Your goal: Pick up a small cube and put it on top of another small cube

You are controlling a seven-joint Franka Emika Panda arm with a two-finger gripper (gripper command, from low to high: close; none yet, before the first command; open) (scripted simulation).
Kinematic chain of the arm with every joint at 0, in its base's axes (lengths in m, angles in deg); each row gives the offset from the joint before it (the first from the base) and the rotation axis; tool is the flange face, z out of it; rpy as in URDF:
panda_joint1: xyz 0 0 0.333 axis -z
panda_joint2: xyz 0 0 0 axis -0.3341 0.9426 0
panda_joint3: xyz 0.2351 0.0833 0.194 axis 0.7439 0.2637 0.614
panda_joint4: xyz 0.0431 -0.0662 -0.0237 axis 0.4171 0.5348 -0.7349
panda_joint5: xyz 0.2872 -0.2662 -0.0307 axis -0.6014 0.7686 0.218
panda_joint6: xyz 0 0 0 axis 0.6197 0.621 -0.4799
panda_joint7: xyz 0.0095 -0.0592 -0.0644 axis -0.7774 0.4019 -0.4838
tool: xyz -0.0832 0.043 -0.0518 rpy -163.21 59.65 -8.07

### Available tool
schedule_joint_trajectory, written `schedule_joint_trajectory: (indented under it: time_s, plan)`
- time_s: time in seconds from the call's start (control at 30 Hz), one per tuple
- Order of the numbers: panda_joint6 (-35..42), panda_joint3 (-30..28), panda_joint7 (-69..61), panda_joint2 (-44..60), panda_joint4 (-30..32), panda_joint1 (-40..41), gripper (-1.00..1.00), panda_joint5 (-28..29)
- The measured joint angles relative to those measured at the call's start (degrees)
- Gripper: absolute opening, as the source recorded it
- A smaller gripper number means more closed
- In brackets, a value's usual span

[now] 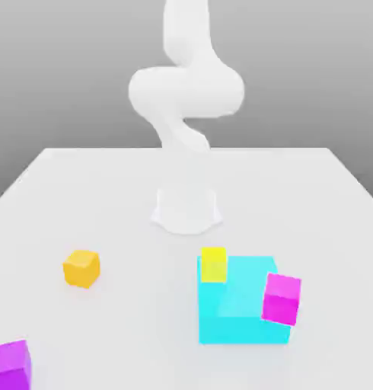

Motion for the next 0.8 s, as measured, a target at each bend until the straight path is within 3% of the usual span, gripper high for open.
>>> schedule_joint_trajectory:
  time_s: [0.5, 0.8]
  plan:
    - [-8.3, -2.9, 20.4, 31.5, -1.9, 10.8, 0.00, 0.9]
    - [-13.2, -6.0, 30.3, 50.3, -3.1, 16.1, 0.00, -1.8]
